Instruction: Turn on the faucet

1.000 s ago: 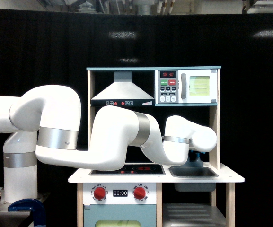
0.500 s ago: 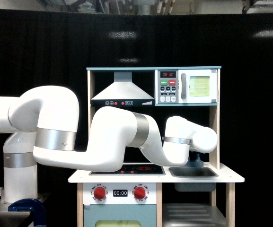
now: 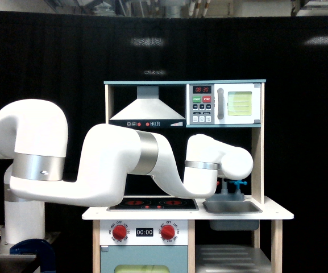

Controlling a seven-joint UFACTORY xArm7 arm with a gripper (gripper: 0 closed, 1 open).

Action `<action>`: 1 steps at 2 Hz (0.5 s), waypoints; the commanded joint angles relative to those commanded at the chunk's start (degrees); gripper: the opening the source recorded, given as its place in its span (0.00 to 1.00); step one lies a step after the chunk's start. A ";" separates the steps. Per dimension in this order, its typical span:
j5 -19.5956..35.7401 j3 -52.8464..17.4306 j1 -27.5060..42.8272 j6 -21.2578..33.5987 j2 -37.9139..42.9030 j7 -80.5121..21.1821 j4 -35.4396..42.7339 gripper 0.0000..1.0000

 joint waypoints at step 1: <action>-0.79 0.98 -14.61 6.37 0.95 0.46 -8.26 1.00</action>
